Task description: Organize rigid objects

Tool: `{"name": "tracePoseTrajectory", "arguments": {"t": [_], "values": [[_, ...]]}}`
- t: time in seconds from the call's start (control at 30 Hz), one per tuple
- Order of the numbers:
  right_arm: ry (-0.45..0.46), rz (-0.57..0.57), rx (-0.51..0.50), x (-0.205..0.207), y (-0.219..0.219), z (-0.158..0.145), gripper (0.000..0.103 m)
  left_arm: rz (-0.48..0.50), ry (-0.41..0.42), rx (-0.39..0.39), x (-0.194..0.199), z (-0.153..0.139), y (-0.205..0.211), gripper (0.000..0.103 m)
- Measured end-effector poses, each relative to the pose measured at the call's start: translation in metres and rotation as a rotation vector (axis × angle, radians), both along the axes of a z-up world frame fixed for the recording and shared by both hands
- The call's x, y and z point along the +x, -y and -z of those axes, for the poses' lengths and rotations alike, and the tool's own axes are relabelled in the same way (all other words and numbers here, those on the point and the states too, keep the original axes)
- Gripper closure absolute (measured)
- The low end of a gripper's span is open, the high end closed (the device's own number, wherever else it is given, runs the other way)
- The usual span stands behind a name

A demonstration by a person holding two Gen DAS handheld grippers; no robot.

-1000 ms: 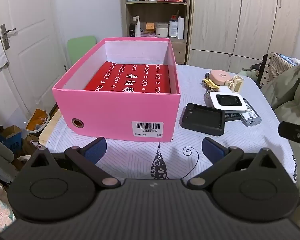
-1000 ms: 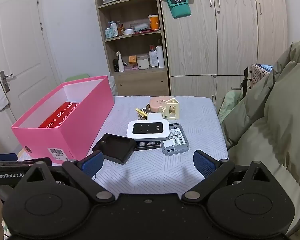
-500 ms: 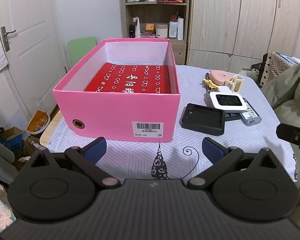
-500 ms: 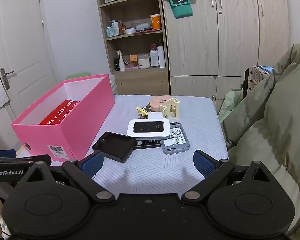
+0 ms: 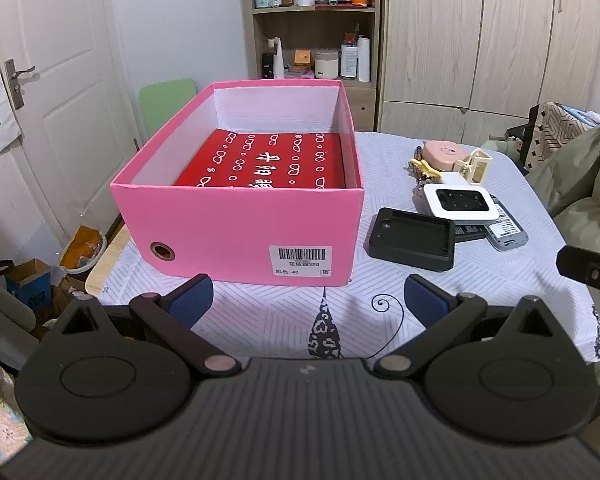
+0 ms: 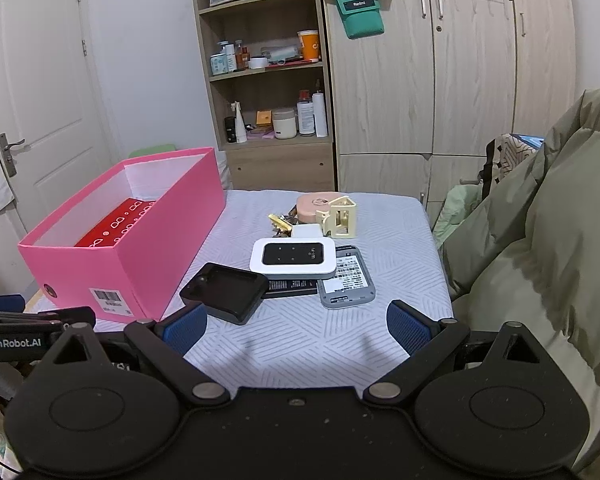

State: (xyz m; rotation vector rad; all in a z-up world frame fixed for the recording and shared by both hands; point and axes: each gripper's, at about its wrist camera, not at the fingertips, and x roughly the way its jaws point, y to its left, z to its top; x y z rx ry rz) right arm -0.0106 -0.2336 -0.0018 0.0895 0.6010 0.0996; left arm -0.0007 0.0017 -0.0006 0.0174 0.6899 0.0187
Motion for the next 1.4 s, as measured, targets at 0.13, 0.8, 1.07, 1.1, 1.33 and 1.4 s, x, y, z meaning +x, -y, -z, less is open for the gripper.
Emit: {"name": "tracePoseTrajectory", "arguments": {"t": [0.13, 0.8, 1.07, 1.1, 1.33, 1.4], "values": [[-0.001, 0.004, 0.002, 0.0001, 0.001, 0.0004, 0.005, -0.001, -0.002, 0.005, 0.0007, 0.0009, 0.0012, 0.0], [-0.001, 0.012, -0.007, 0.0031, 0.0048, 0.003, 0.004, -0.02, 0.014, 0.019, 0.0001, -0.0021, 0.0021, 0.0], [0.0, 0.011, -0.013, 0.0029, 0.0023, 0.0032, 0.004, -0.011, 0.03, 0.03, -0.0032, -0.005, 0.0044, 0.0], [0.002, 0.01, -0.014, 0.0027, 0.0025, 0.0031, 0.004, -0.01, 0.032, 0.028, -0.0037, -0.0053, 0.0043, 0.0], [0.005, 0.005, -0.018, 0.0023, 0.0009, 0.004, 0.004, -0.015, 0.06, 0.024, -0.007, -0.0059, 0.0042, 0.0], [0.003, 0.002, -0.022, 0.0027, 0.0003, 0.0052, 0.004, -0.024, 0.066, 0.044, -0.007, -0.0054, 0.0067, 0.0]]}}
